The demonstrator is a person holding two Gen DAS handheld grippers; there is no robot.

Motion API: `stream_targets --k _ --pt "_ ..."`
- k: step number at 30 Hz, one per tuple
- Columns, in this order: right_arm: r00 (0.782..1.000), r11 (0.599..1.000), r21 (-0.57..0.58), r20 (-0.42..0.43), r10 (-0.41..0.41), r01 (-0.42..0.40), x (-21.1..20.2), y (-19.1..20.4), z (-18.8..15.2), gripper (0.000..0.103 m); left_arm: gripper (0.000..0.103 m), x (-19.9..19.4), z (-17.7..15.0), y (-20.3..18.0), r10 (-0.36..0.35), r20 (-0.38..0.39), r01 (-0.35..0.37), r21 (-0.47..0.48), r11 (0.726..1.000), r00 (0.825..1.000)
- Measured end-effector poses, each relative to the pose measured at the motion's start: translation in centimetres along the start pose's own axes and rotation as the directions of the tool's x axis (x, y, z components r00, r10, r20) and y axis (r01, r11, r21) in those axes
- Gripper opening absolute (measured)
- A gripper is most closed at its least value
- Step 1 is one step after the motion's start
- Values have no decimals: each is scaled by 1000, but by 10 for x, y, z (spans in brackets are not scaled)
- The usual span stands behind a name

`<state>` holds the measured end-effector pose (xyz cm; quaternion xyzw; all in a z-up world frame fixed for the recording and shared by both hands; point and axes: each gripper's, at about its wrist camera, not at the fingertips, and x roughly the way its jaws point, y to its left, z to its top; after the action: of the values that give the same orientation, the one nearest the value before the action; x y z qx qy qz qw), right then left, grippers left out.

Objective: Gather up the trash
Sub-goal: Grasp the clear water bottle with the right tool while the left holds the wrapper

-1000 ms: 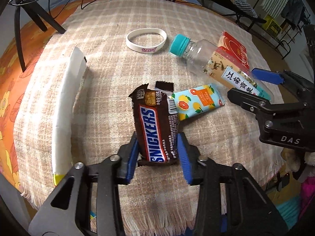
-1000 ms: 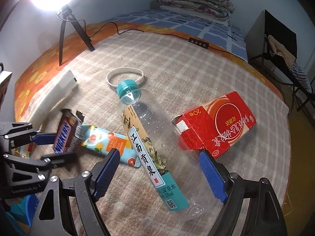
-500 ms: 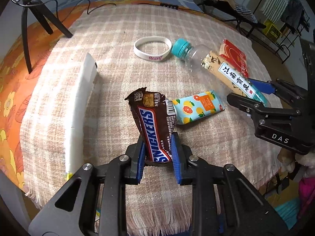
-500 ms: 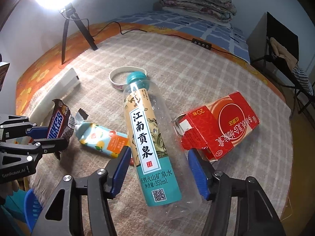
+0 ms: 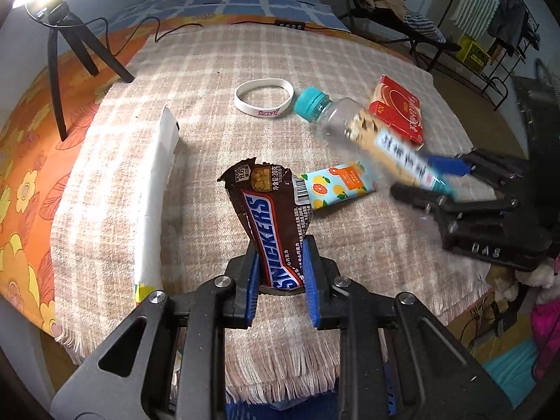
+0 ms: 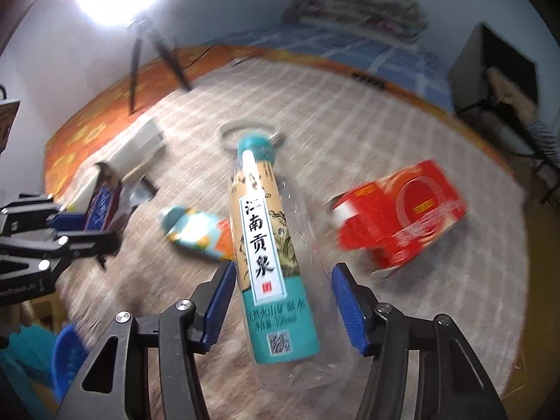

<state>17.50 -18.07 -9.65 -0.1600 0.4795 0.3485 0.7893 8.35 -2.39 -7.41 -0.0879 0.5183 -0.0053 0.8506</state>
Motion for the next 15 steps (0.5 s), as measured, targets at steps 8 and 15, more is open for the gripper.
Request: stream_targets --k 8,15 --pt "1000 1000 1 -17 -24 24 11 9 15 77 21 -4 -3 1 0 5 0 -2 1000 1000" --pt "999 999 30 -30 -16 17 25 8 24 55 21 -11 -7 4 -5 11 5 5 1000 1000"
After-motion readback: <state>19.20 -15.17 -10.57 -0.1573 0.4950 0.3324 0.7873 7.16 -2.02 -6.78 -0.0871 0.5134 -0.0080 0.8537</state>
